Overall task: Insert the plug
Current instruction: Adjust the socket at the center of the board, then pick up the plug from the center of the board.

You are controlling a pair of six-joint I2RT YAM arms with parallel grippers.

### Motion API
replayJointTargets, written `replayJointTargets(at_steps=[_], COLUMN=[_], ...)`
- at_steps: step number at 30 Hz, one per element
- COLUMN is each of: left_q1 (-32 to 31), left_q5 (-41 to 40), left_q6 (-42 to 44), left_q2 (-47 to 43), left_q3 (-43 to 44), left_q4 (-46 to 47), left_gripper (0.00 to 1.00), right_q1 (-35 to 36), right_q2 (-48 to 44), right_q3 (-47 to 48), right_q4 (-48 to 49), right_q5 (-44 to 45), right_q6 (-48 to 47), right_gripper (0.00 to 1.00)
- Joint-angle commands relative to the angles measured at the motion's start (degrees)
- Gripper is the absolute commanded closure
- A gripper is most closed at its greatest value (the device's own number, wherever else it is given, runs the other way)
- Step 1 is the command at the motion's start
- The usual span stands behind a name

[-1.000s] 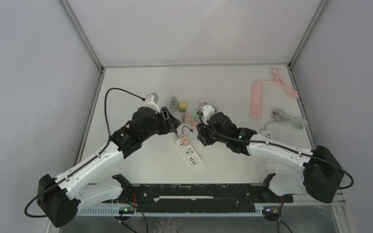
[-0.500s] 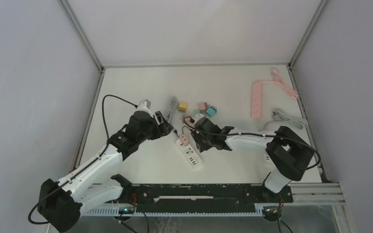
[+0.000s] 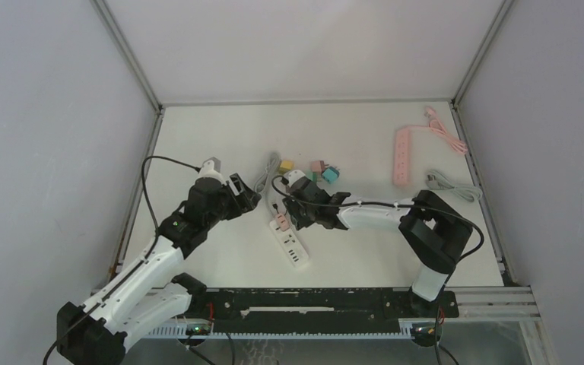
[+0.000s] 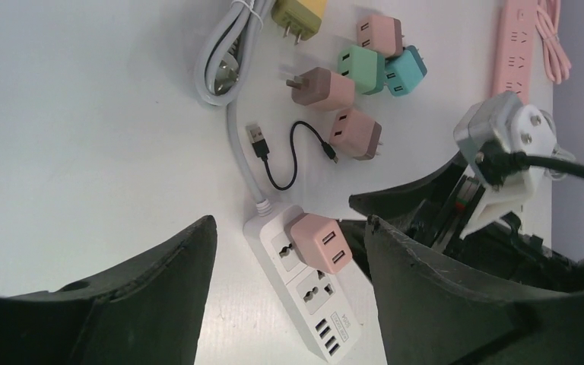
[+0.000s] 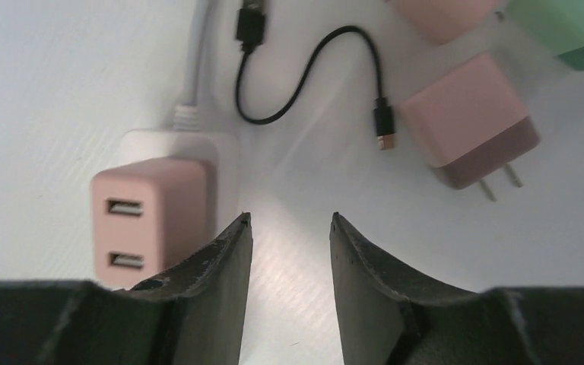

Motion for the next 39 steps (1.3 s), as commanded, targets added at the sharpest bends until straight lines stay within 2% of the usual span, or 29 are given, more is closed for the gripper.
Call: replayJointTargets(at_steps=[1,13,17,20,27,33,39], left_q1=[0.76,1.97,2.52,2.60,2.69,2.69,2.69], left_q5=[-0.48,-0.09,0.12,0.35,1.35,2.96,5.90], left_q6=[1.07,1.91,2.00,2.09,1.86,1.56,1.93], left_q2=[-1.67,-2.81,-2.80,-2.54,-2.21,-2.01,-1.69], left_q3=[-0.79,-0.62,-0.63,-0.55,-0.68,-0.64,-0.57], left_q4=[-0.12,-1.36,-1.38,-1.31,-0.96,-0.30,1.34], left_gripper=[0.24,0.22,0.22,0.22,0.22,0.22,0.22], right_q1=[-2.65,-6.06,-6.70,-7.04,-7.74,-9.50,-12.41], right_q2=[2.11,8.89,10.04,10.38,10.32,6.61,0.14], right_q3=[2.66,6.57,7.46,7.52,7.33,4.48,-1.39], right_q4=[2.27,4.31,4.24,4.31,2.97,2.79,3.73], right_q5=[2.50,1.51,1.56,1.52,-0.16,-2.64,-6.40], right_q6=[-1.71,-2.76,-3.21,-3.30,-2.72,-0.69,1.86], right_gripper=[0.50,0.50,0.54,0.58,0.80,0.96,1.00])
